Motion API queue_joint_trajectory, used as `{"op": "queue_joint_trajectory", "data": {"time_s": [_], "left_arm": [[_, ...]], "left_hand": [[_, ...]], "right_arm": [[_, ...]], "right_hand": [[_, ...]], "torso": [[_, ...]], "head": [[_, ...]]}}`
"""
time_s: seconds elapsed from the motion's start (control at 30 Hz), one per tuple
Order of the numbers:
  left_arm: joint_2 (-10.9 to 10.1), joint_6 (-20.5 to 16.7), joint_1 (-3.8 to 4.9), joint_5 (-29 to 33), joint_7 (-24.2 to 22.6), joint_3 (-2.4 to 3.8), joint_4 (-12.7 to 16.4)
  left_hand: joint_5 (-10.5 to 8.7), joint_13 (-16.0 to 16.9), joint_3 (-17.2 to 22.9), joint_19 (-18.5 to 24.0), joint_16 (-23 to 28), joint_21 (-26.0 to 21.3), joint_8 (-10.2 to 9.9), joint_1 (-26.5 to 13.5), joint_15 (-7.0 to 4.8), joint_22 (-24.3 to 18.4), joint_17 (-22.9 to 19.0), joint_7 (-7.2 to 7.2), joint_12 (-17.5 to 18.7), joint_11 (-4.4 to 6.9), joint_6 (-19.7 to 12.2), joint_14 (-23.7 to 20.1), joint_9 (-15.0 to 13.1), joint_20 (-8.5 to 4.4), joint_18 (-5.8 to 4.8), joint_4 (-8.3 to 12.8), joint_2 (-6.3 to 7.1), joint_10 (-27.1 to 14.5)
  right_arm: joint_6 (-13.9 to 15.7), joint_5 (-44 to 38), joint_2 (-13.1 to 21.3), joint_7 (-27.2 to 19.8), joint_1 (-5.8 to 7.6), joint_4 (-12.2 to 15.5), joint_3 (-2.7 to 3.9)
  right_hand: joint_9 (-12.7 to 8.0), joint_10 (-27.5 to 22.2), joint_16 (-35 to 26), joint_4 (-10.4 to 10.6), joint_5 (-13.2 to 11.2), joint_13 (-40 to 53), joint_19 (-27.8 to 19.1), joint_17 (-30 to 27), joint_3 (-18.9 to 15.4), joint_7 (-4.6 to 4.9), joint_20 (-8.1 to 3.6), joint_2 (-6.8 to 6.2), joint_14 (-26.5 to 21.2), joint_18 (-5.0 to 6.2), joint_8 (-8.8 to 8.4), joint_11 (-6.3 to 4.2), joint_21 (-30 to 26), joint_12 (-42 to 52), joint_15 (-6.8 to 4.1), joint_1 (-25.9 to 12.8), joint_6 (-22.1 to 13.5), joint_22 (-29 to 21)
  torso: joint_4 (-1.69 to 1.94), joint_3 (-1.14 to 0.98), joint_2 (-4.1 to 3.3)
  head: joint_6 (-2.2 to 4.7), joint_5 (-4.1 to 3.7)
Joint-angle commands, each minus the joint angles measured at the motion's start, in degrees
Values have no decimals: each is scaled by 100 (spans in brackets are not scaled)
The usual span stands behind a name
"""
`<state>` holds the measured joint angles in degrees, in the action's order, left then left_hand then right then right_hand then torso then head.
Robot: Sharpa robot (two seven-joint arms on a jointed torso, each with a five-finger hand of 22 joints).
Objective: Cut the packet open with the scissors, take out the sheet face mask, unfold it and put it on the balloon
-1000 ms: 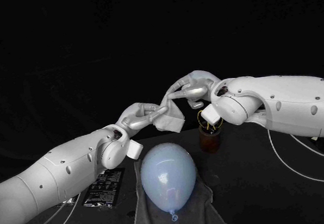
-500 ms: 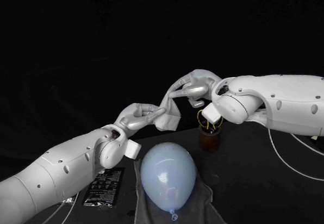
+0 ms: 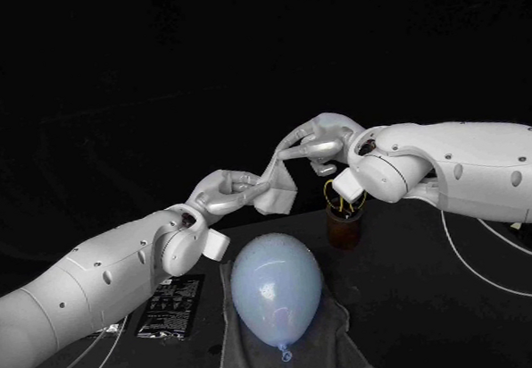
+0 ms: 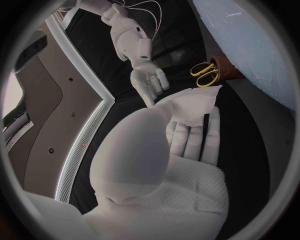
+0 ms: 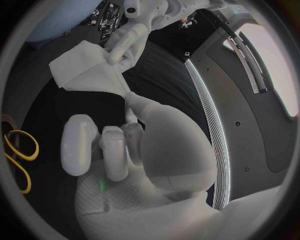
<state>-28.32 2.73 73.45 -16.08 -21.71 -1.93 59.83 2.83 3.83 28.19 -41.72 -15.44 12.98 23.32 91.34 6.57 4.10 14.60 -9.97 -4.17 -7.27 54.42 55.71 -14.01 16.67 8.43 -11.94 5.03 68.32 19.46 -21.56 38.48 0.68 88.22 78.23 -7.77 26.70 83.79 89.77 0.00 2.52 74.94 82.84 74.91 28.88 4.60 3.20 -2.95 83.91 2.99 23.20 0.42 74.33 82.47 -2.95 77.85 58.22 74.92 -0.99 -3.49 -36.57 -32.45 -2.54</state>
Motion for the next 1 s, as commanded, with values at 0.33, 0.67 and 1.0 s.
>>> {"op": "queue_joint_trajectory", "data": {"time_s": [0.33,0.67,1.0], "left_arm": [[-14,56,3,67,3,4,24],[-6,110,3,159,-15,4,44],[-21,225,3,211,5,4,63]], "left_hand": [[-3,1,943,-1,147,63,-1,-171,3,66,63,-116,35,-66,-114,64,-73,-26,68,762,186,13],[-5,-7,1105,99,201,139,-188,-423,40,113,118,-195,49,-141,-307,60,-11,-21,11,1148,294,-182],[1,-15,1435,226,257,254,-408,-444,80,187,175,-254,56,-211,-472,41,75,-34,-48,1670,318,-377]], "right_arm": [[16,-41,-10,-65,4,-39,9],[-5,-74,-33,-27,4,-54,9],[1,-89,-44,-9,4,-68,8]], "right_hand": [[5,218,23,2,28,942,23,1509,37,-9,-30,5,609,34,30,-27,-12,38,-38,-34,34,1040],[5,218,23,2,28,942,23,1509,37,-9,-30,5,609,34,30,-27,-12,38,-38,-34,34,1040],[5,218,23,2,28,942,23,1509,37,-9,-30,5,609,34,30,-27,-12,38,-38,-34,34,1040]], "torso": [[-2,0,-2],[1,0,-1],[-3,-2,-2]], "head": [[-1,-6],[1,-14],[7,-24]]}}
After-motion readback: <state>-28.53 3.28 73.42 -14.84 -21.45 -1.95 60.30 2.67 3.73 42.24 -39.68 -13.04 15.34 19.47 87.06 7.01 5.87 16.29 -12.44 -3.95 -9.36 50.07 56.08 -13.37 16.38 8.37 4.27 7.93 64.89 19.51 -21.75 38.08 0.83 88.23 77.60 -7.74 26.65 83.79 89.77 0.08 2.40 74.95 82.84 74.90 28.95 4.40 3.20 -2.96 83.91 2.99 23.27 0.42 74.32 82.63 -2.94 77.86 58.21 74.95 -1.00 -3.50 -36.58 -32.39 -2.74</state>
